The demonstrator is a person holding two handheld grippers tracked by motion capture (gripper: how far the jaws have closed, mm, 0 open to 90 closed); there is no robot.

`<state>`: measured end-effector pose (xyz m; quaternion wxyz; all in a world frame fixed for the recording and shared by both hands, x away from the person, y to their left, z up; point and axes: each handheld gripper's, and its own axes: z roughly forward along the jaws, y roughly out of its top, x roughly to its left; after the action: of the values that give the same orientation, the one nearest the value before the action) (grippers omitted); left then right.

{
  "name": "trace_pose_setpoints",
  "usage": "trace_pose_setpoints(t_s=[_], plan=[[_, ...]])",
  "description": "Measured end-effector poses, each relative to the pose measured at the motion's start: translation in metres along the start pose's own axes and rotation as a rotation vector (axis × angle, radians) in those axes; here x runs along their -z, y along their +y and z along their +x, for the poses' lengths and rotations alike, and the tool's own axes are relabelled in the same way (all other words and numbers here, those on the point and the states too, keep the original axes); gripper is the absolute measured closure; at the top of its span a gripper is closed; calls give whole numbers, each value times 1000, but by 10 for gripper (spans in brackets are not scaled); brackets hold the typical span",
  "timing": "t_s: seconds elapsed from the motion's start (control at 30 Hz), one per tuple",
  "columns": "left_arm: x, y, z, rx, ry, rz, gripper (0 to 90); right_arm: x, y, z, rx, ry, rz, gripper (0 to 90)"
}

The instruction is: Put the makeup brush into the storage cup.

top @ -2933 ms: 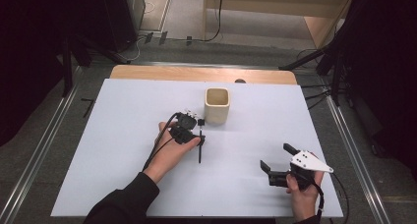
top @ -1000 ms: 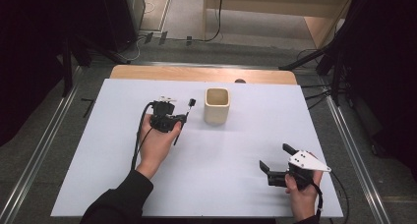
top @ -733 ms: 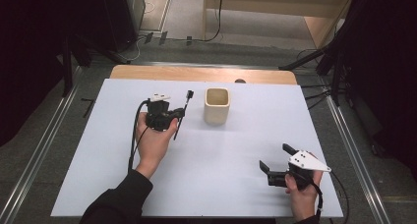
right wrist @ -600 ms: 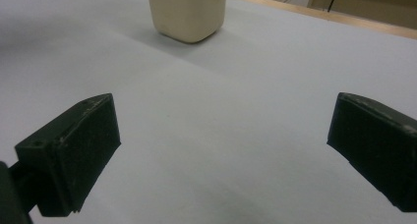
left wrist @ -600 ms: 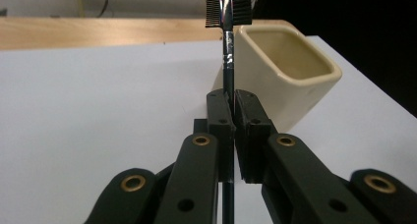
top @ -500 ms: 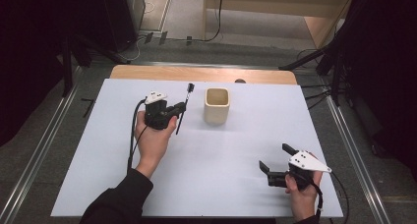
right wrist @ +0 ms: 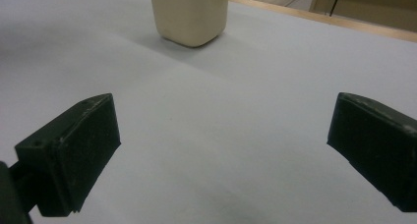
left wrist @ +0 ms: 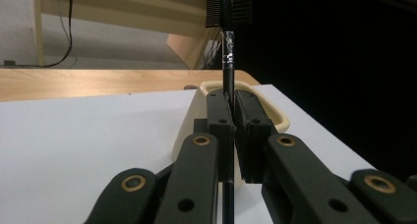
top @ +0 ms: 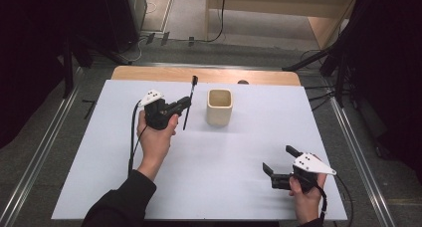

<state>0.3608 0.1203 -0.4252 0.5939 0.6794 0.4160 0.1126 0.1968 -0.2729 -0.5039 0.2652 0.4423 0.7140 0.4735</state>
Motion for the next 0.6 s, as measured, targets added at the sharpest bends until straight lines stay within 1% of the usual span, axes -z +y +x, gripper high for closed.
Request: trace_pose_setpoints(t_s=[0.07, 0.17, 0.23, 0.3, 0.37, 0.47, 0.6], plan=[[0, 0, 1, -6, -4, -15, 874, 0, 0, 0, -1, 0, -1, 0], [-2, 2, 1, -17, -36, -27, 874, 0, 0, -1, -1, -1, -2, 0], [-4, 2, 1, -34, -37, -35, 874, 0, 0, -1, -1, -2, -2, 0], [-5, 2, 0, -39, -40, -62, 873, 0, 0, -1, -1, -3, -1, 0], [-7, 2, 1, -37, -53, -79, 873, 0, 0, -1, 1, -4, 0, 0], [-10, 3, 0, -56, -60, -105, 873, 0, 0, -1, 0, -4, 1, 0], [-15, 6, -2, -65, -75, -102, 873, 0, 0, -1, -2, -5, 0, 0]])
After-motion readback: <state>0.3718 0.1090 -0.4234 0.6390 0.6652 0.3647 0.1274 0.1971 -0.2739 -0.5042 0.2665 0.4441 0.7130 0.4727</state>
